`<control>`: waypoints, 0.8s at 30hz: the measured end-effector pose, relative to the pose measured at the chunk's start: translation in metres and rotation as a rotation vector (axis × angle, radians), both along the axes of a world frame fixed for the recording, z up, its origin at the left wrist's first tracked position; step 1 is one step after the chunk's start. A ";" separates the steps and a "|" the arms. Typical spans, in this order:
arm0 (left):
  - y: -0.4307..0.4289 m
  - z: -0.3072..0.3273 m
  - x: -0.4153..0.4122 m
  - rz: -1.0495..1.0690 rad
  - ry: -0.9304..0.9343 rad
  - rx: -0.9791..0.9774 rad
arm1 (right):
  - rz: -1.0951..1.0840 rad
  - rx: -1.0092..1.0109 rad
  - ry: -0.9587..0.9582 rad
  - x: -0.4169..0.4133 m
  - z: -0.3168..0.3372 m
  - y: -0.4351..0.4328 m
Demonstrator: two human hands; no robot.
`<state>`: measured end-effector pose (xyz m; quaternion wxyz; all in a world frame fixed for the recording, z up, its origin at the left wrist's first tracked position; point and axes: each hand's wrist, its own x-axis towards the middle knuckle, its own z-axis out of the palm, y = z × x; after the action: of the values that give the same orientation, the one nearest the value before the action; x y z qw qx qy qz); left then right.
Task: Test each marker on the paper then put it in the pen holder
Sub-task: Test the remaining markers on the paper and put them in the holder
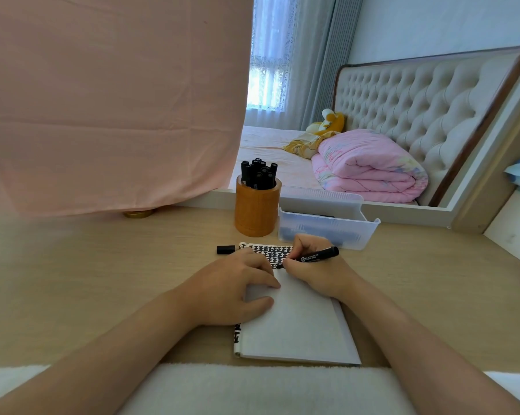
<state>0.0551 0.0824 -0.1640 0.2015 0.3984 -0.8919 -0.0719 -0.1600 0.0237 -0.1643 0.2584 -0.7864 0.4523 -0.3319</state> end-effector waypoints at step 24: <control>-0.012 -0.005 0.010 0.172 0.259 -0.108 | -0.011 0.099 -0.385 -0.002 0.011 0.008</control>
<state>0.0654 0.0709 -0.1692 0.3416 0.4493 -0.8235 -0.0571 -0.1620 0.0319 -0.1528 0.3769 -0.6922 0.4146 -0.4549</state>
